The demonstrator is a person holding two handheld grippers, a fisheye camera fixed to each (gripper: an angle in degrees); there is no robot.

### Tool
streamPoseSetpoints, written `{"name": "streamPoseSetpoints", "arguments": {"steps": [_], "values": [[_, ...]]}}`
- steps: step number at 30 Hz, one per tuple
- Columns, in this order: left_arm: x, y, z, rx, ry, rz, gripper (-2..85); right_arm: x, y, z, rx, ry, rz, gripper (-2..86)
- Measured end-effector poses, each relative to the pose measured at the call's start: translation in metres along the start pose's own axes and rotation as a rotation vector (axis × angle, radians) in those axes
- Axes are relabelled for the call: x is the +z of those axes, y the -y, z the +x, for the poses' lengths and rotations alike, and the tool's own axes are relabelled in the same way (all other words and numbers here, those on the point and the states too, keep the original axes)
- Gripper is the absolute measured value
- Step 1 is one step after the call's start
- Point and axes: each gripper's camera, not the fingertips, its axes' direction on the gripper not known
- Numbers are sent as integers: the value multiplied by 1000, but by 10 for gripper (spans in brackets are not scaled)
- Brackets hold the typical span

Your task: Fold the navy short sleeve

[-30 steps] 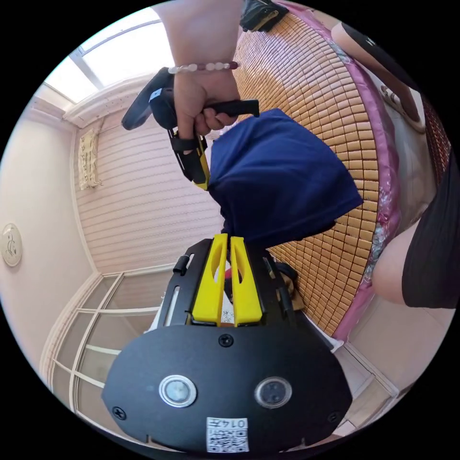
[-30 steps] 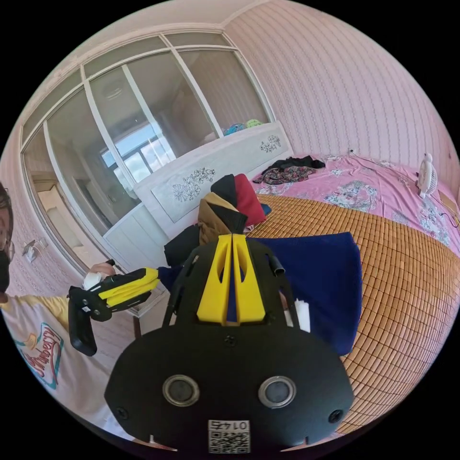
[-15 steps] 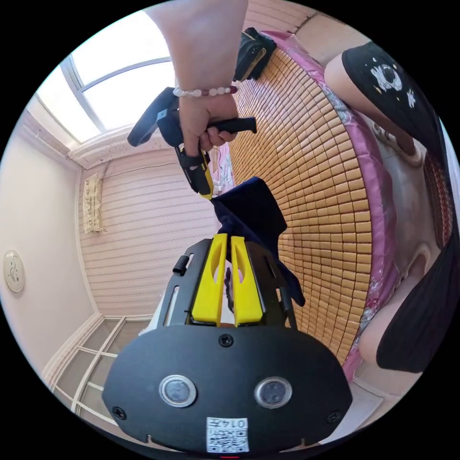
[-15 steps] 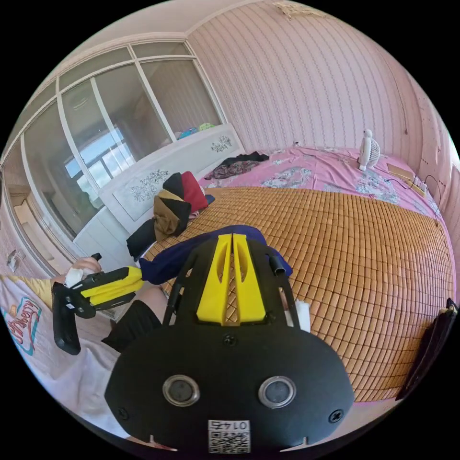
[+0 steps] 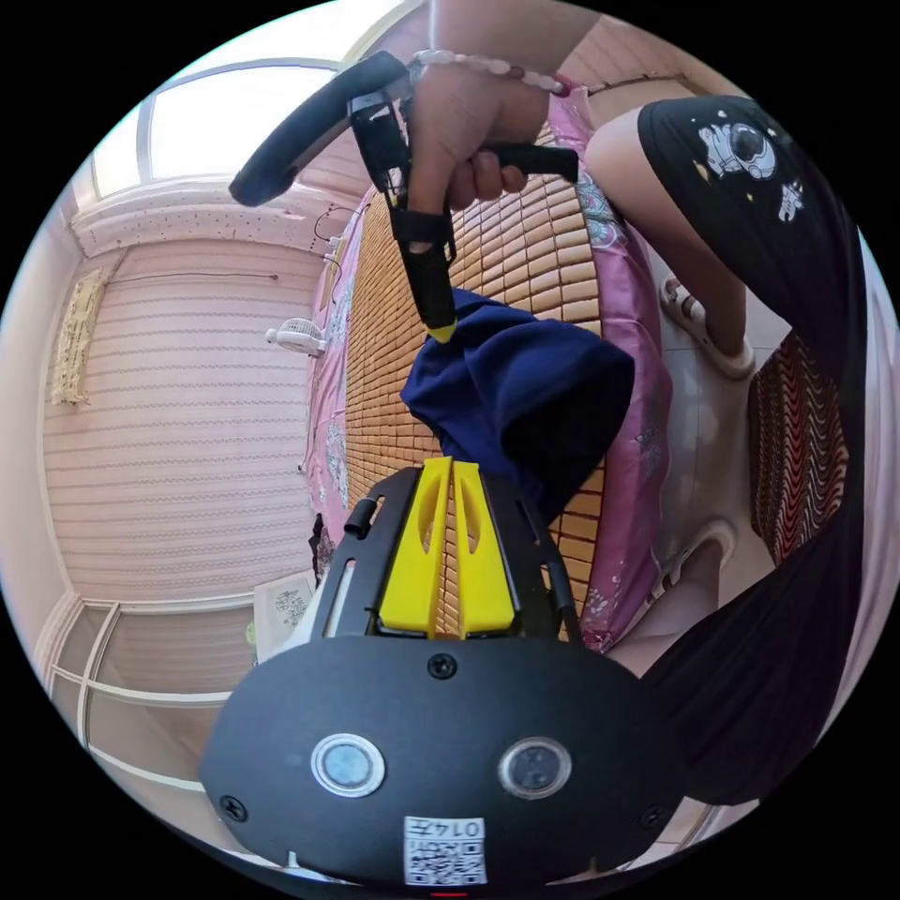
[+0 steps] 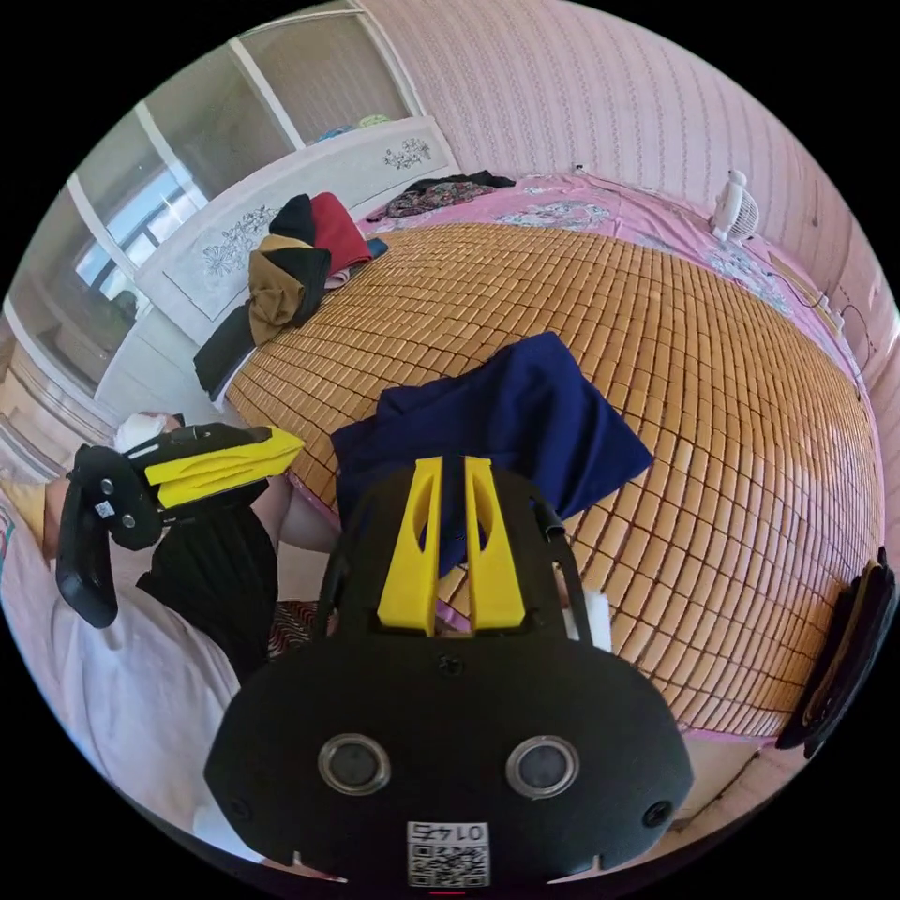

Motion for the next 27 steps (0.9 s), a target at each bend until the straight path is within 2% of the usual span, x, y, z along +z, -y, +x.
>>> {"name": "streamPoseSetpoints", "arguments": {"steps": [10,12,15,20,23,26,27], "values": [[22,-22,-9,-37,-37,-33,-8,69,36,-55,-210,20,-178,110],[26,-28,-10,-38,-52,-44,-8,89,35,-59,-218,-35,-276,105],[31,-36,-16,-58,-89,-52,-7,84,33,-63,-256,-96,-231,85],[32,-43,-34,-112,-114,-60,-8,64,34,-47,-179,-48,-222,41],[32,-47,-50,-185,-170,-55,-7,37,30,-30,-89,31,-148,33],[37,-63,-75,-386,-324,-35,-5,2,18,-4,53,94,-44,27],[42,-76,-87,-518,-410,-32,-3,-13,10,8,122,113,3,25]]}}
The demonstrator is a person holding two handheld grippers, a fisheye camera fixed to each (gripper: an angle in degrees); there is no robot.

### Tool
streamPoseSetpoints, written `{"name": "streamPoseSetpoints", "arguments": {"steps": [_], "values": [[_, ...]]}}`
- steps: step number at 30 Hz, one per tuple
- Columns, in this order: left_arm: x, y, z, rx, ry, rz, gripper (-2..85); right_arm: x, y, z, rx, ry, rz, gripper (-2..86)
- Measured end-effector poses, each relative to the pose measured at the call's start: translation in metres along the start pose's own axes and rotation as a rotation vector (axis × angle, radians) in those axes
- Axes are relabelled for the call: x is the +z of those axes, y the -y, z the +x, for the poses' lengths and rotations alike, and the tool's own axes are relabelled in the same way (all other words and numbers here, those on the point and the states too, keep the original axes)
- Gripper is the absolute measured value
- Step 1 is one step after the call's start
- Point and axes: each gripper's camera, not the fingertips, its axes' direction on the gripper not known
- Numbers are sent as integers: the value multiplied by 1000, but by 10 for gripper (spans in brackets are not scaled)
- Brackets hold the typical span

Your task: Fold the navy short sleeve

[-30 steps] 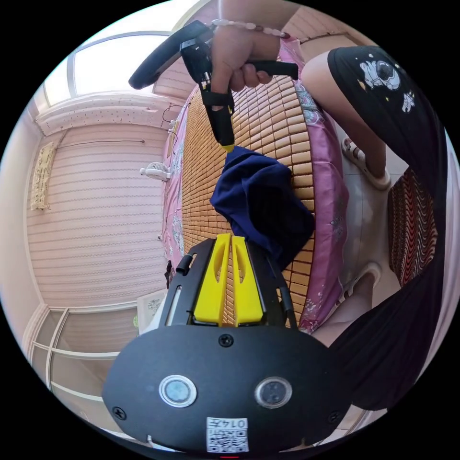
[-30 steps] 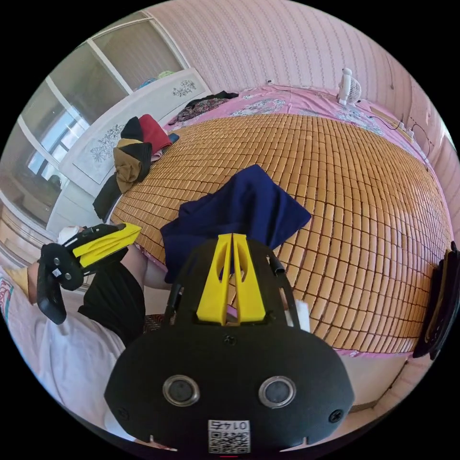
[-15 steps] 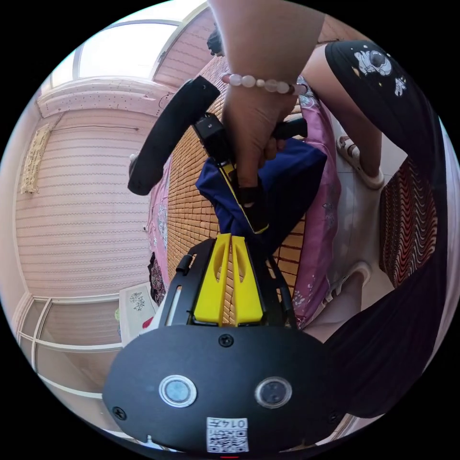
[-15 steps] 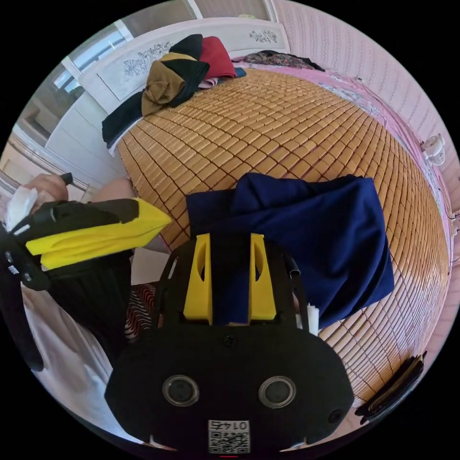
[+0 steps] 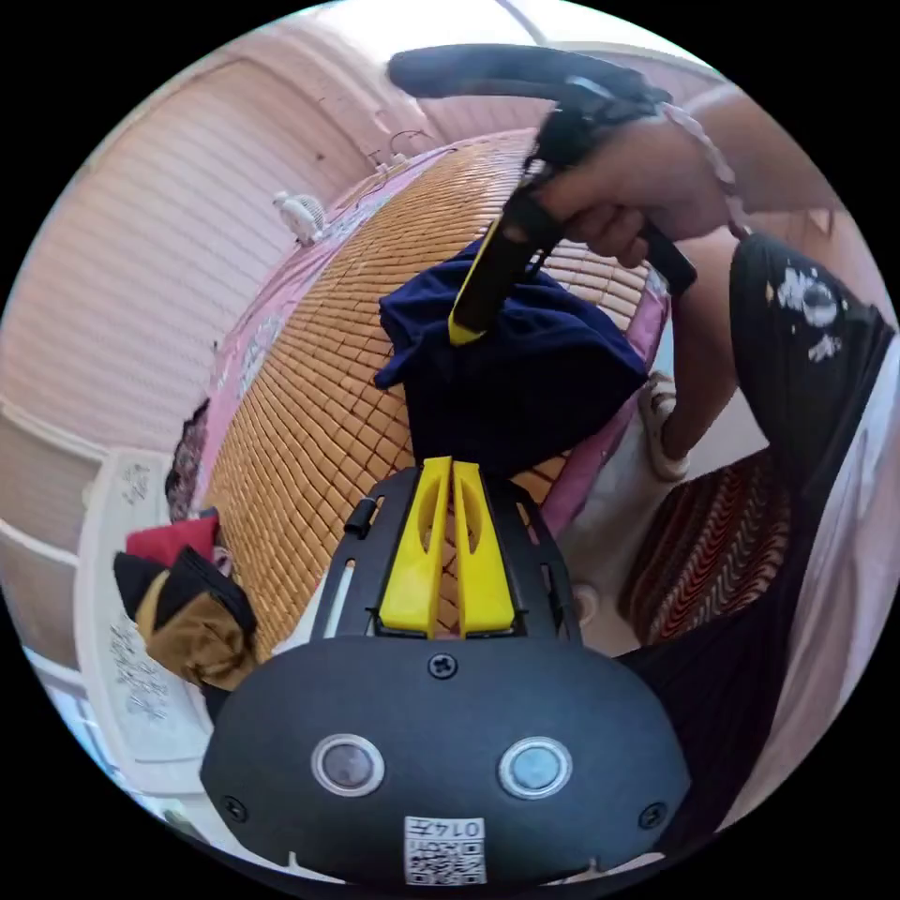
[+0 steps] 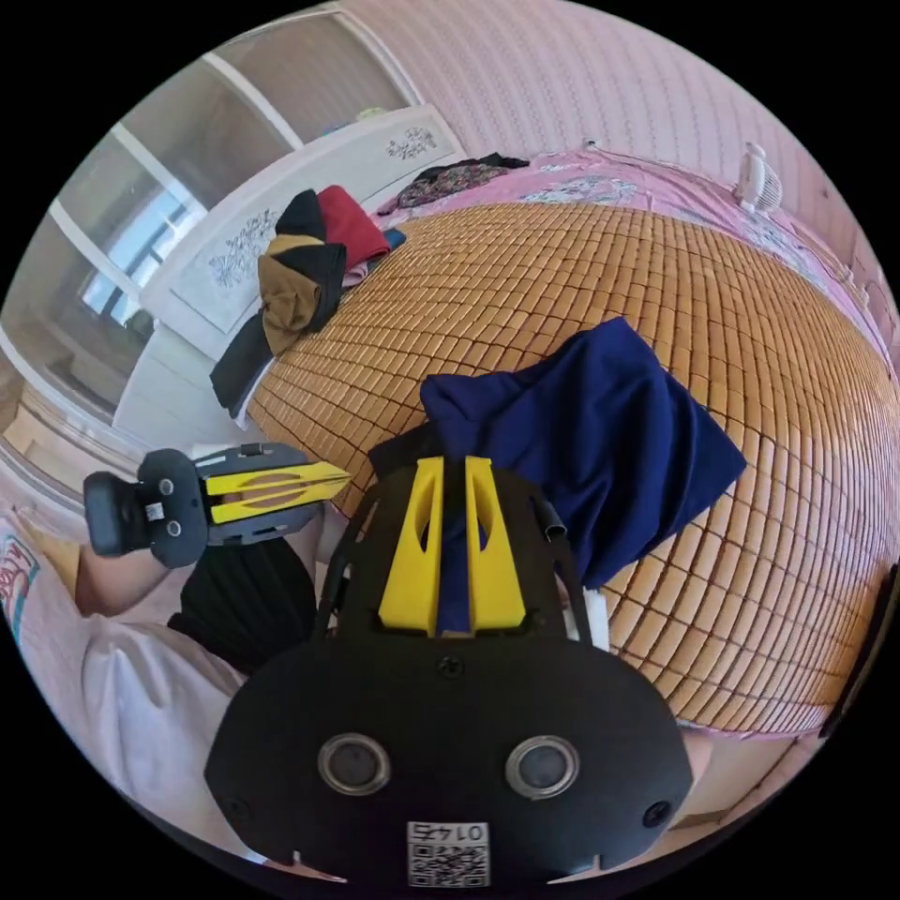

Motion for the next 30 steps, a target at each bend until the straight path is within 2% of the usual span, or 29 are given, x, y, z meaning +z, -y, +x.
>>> {"name": "streamPoseSetpoints", "arguments": {"steps": [3,7,9,14,18,23,26,30], "values": [[-1,-19,-42,-290,-185,35,11,-36,-21,29,134,35,101,18],[-9,-29,-80,-488,-236,151,51,-63,-50,55,240,21,152,10],[-3,-23,-88,-504,-243,130,71,-77,-70,67,308,-14,178,10],[25,-3,-93,-498,-283,-101,87,-96,-105,86,423,-45,191,26],[9,-3,-98,-575,-296,-71,85,-108,-124,92,495,-152,182,106],[-12,0,-101,-571,-303,-64,85,-106,-131,88,478,-127,184,128],[-25,4,-102,-571,-316,-85,82,-93,-126,86,446,-239,114,134],[-44,12,-100,-541,-343,-131,64,-68,-122,80,362,-341,-109,107]]}}
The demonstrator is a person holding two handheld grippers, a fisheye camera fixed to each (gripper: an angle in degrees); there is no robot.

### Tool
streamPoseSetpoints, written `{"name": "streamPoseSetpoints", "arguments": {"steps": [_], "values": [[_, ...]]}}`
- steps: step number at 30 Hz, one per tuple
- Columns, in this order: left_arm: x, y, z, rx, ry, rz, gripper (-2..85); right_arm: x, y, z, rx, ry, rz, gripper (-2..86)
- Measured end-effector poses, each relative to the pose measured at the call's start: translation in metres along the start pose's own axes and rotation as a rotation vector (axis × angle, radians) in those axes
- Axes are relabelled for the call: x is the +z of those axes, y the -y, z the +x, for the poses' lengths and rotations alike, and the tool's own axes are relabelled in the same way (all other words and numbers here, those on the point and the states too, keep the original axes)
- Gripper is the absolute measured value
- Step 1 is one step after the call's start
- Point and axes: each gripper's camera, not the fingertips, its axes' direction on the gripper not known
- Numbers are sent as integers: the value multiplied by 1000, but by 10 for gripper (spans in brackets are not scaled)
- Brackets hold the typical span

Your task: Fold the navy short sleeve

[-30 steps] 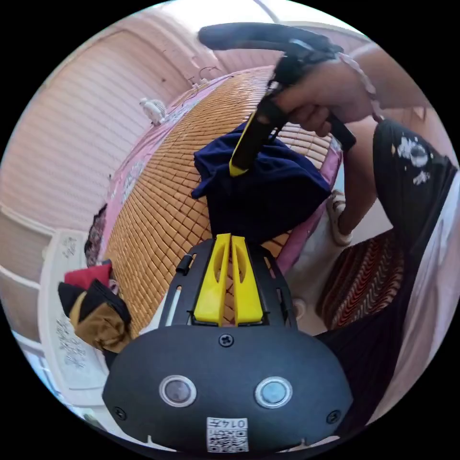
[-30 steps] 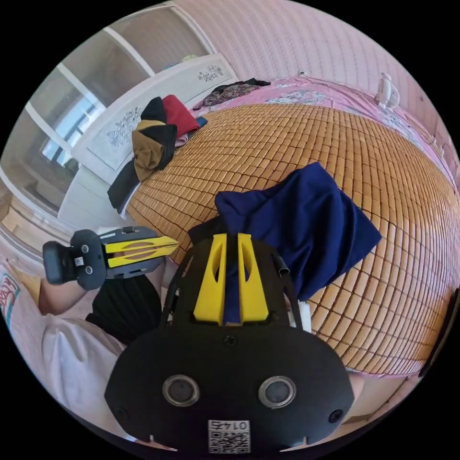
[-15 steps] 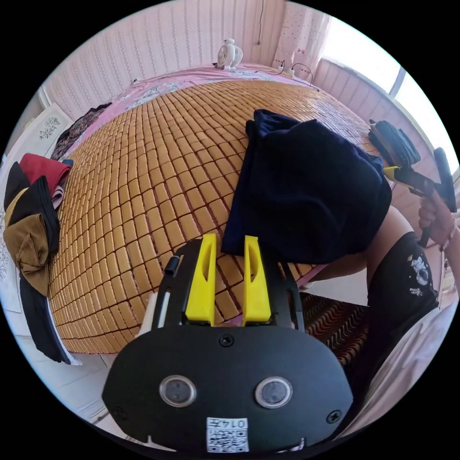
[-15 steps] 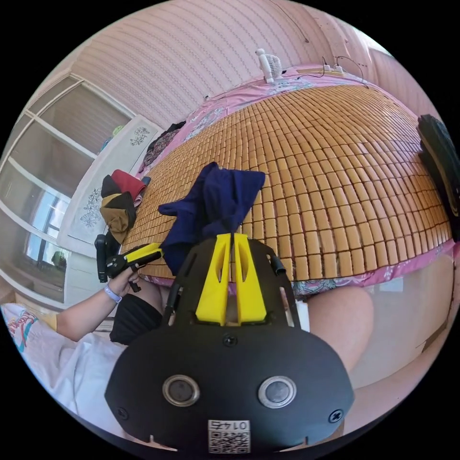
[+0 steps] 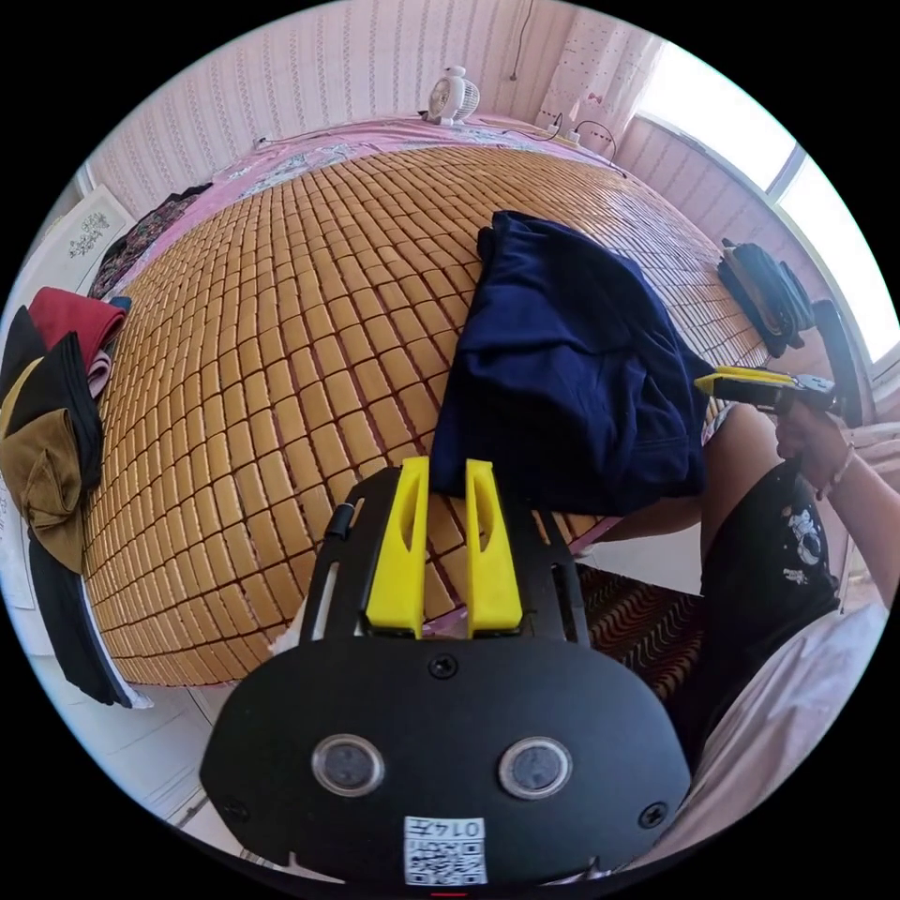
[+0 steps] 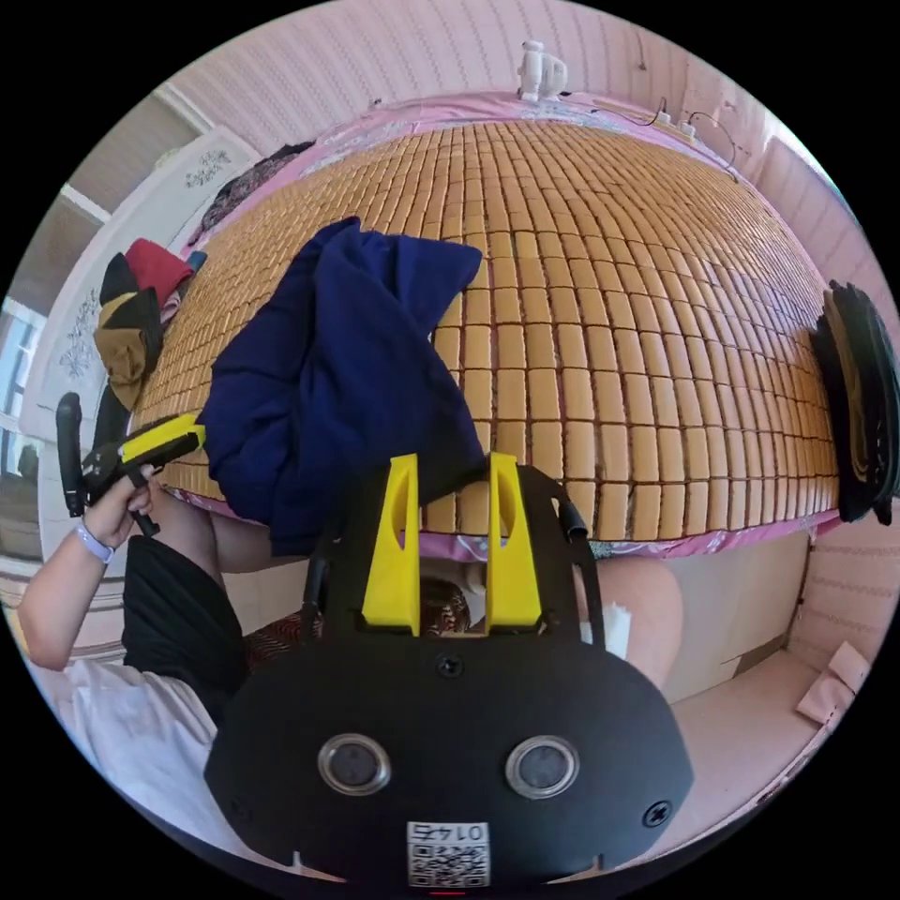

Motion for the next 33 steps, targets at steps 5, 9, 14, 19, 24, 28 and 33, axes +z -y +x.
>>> {"name": "streamPoseSetpoints", "arguments": {"steps": [5,9,14,19,24,28,33], "values": [[-23,-10,16,12,33,15,29,-8,-21,-2,-37,-45,9,74],[-45,-24,31,50,22,-3,-5,-21,-42,22,16,158,-17,21],[-78,-42,24,-41,-105,-94,-8,-49,-79,43,68,283,66,12],[-171,-80,0,-143,-300,158,-9,-115,-113,64,136,467,292,9],[-281,-103,-9,-136,-239,415,-10,-214,-127,80,96,617,584,8],[-390,-126,-3,-64,-143,636,-10,-285,-138,70,-32,638,745,7],[-493,-175,13,21,-134,862,-10,-375,-174,56,-128,665,1010,6]]}}
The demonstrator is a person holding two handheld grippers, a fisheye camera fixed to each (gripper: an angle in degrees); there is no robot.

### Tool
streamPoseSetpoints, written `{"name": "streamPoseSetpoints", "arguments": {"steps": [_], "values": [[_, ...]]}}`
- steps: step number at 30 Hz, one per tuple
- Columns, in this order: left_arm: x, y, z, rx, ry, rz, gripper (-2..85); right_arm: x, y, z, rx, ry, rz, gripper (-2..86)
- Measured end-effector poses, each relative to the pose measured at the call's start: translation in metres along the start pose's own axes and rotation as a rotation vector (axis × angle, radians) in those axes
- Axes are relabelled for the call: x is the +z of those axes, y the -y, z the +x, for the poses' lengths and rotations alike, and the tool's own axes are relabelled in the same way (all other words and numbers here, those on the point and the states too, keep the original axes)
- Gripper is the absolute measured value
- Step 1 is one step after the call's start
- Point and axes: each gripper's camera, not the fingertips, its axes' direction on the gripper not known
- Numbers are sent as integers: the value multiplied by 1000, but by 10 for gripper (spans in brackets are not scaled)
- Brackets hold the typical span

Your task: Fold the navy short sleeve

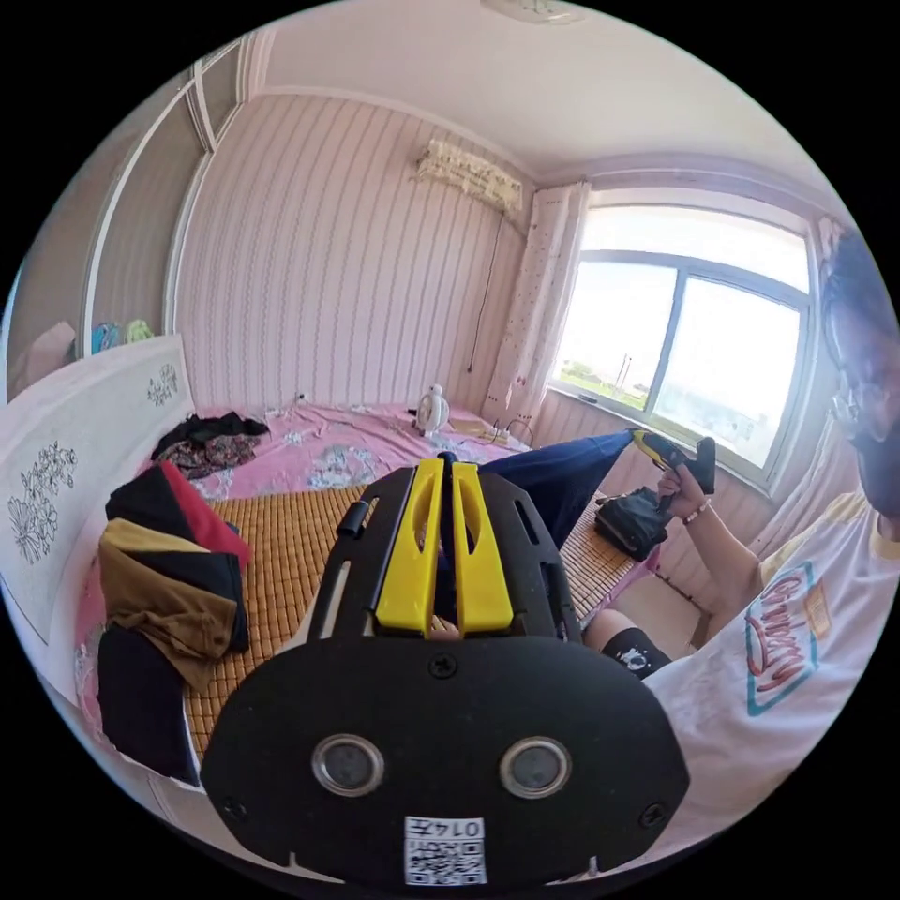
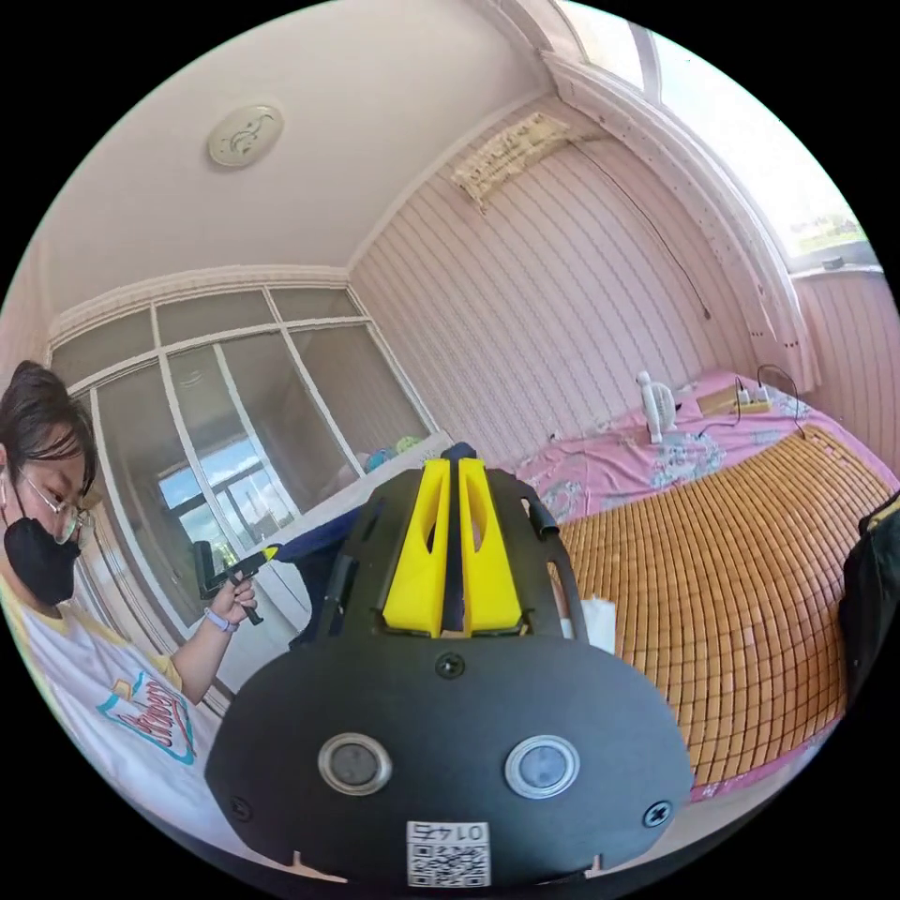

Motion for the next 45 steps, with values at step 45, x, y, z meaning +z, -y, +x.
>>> {"name": "streamPoseSetpoints", "arguments": {"steps": [45], "values": [[106,-1,-124,-326,52,-216,-9,116,-12,104,104,-177,-322,5]]}}
